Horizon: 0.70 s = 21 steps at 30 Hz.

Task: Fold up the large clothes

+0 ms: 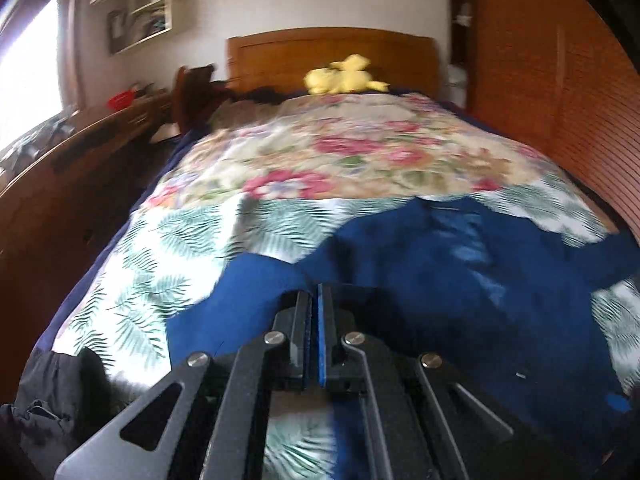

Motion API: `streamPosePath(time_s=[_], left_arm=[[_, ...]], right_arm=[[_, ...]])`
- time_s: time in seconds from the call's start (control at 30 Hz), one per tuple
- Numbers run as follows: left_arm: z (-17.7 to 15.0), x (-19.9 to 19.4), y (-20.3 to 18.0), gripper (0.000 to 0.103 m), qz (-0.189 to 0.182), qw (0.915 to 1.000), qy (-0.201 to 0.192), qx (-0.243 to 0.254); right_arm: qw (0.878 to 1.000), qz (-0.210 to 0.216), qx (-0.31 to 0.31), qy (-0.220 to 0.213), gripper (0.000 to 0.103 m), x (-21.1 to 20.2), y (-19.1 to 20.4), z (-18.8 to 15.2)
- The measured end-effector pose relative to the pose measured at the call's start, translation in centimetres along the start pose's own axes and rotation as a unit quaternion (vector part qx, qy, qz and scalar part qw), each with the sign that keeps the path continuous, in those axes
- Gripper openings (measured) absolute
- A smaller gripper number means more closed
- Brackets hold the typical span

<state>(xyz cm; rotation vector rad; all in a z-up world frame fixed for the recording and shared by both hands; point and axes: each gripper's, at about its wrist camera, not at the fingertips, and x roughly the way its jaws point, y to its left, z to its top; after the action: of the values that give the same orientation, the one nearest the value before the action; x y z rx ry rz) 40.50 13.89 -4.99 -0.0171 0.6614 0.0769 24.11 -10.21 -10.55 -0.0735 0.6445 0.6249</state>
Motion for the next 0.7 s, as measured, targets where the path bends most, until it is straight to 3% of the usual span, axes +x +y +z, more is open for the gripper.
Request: streamPosePath(time_s=[0.17,0.33,0.47,0.7], left_arm=[[-1.4,-1.9,-3.2,0.000,0.006,0.9995,0.008,0.029],[-3.7,-1.9,-3.0,0.001,0.006,0.9988,0.039,0.029],[-5.6,-2.7,-2.4,0.006,0.010,0.9977,0.052,0.041],[-6.7,-5.5,-0.6,0.022,0.004,0.9990,0.026,0.035]], right_arm=[[1.000,-0.017,0.008,0.007,0.103,-0.4,-1.6,-0.7],[1.000,-0.015,0.005,0.016,0.103,0.3,-1.7,-1.1],[0.999,-0.022,-0.019,0.016,0.103,0.6,-0.9,-1.3],[0.999,-0.026,-0.032,0.017,0.103,1.0,-0.3,-1.5]])
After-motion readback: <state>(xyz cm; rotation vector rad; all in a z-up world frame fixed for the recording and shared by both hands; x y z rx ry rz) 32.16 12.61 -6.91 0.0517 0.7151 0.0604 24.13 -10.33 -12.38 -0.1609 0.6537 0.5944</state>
